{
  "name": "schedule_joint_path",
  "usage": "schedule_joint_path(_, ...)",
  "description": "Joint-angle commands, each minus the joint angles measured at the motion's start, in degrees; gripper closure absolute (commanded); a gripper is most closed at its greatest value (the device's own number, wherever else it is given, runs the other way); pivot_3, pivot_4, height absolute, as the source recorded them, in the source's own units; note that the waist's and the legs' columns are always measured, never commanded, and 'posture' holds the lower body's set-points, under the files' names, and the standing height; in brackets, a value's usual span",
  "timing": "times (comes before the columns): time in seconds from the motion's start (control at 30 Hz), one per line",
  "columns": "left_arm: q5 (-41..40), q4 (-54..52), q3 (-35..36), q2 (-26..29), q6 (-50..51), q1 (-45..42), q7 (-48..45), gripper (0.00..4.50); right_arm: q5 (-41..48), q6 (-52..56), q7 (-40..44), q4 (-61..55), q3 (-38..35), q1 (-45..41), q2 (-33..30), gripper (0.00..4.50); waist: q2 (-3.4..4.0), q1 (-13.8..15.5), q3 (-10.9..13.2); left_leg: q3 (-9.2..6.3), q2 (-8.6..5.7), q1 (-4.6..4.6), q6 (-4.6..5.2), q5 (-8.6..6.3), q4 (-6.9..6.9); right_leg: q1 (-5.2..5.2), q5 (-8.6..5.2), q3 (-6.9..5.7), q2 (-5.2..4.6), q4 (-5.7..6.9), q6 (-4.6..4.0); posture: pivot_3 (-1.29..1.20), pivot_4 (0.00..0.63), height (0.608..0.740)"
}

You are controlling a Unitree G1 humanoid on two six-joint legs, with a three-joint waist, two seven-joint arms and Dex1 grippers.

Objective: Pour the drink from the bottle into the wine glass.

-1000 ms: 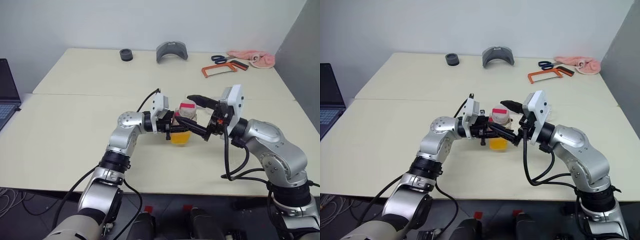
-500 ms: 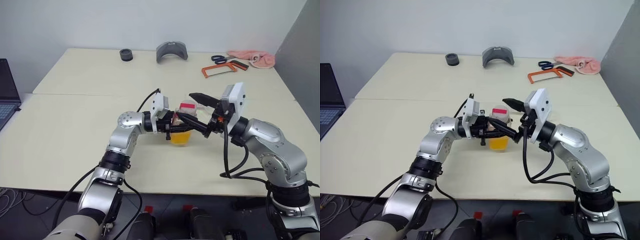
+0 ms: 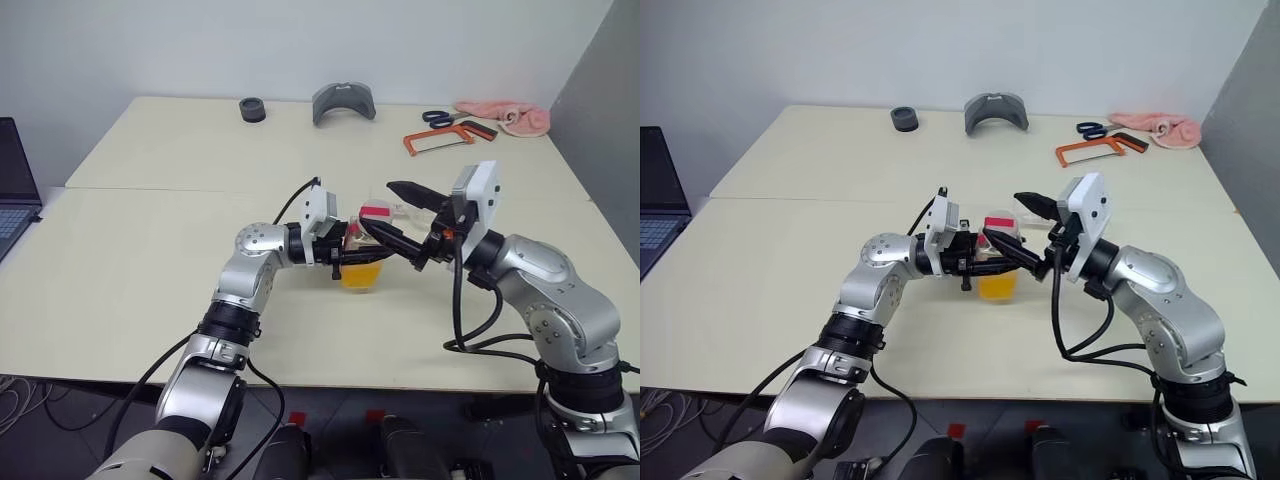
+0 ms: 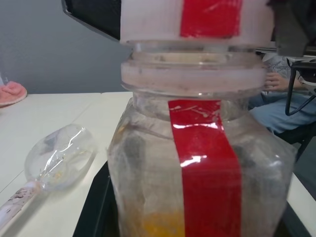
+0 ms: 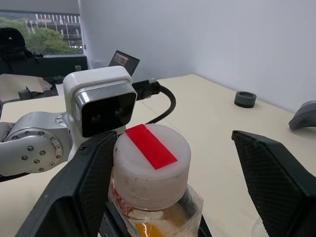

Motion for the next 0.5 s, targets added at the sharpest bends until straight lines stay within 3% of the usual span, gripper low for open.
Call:
schedule_joint_path(0.03,-0.93,-0.96,0.73,0.04,-0.71,-0.67,-0.09,2.91,1.25,0.05,0.16,-1.58,-2.79,0.41,-1.14,0.56,0.0,0.0,0.0,0.0,0.0,0.0,0.0,0.0,0.0,0.0,0.0,0.0,0.0,0.0,0.0,0.0,0.15,0.74)
schedule_joint_path(0.5,-0.85,-0.69,0.66,0.15,-0.9,-0.83,-0.05,2.91,5.39,3.06,0.2,-2.3,-0.94,-0.36,-0.34,0.56,0.0,-0.01,0.0,0.01,0.0,0.0,0.0,0.0,0.0,0.0,0.0,0.0,0.0,0.0,0.0,0.0,0.15,0.74)
